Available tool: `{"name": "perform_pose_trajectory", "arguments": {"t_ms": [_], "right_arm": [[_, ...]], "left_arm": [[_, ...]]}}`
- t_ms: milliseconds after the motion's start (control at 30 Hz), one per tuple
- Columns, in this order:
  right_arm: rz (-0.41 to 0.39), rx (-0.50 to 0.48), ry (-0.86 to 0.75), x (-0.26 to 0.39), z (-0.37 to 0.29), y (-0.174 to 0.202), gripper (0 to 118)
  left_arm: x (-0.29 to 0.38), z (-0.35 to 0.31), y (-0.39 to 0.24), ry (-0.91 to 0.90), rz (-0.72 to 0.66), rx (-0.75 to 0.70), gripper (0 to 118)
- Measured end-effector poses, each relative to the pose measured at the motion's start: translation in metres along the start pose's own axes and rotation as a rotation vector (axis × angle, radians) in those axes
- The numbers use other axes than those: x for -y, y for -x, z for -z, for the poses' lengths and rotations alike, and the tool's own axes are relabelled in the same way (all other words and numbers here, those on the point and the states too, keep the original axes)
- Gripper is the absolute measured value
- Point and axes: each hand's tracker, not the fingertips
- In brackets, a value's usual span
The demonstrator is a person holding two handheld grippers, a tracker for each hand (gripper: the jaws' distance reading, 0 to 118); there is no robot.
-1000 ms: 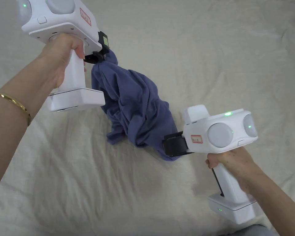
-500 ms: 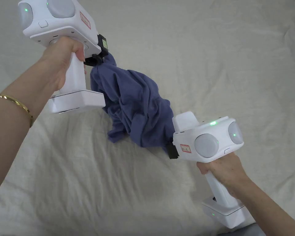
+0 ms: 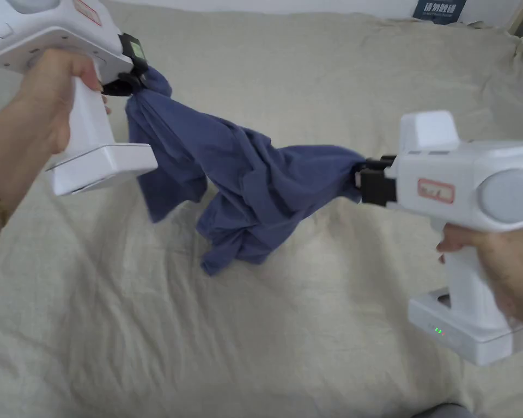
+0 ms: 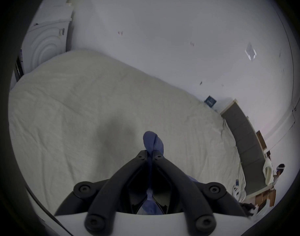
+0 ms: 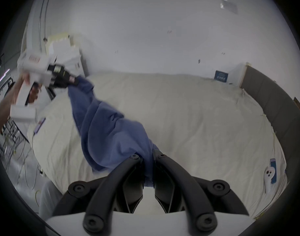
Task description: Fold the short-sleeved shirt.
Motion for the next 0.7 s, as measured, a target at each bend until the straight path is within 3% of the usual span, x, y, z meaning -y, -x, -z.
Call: {"name": "perform_pose_trajectory", "arguments": {"t_ms": [233,300,433,600,700], "right_arm": [[-0.042,0.104,-0.176,-0.066,-0.068,-0.027,8],[-0.033,0.091,-0.204,-0.081,-0.089,-0.031,8],[-0.058,0.097,-0.267,-0.109,-0.126,-0.027,8],[-0.135,0.125,-0.338,-0.146,-0.162,-0.013,8],[-0.139,0.133,-0.36,-0.173,-0.176,-0.013,8]], "left_arm": [[-0.053,-0.084,0.017,-0.197,0.016,-0.03,0],[-0.064,-0.106,0.022,-0.253,0.003,-0.027,0],[-0.071,-0.155,0.014,-0.326,0.0,0.03,0],[-0.083,-0.202,-0.007,-0.427,0.074,0.016,0],[-0.095,-0.223,-0.022,-0.463,0.099,0.001,0]]}}
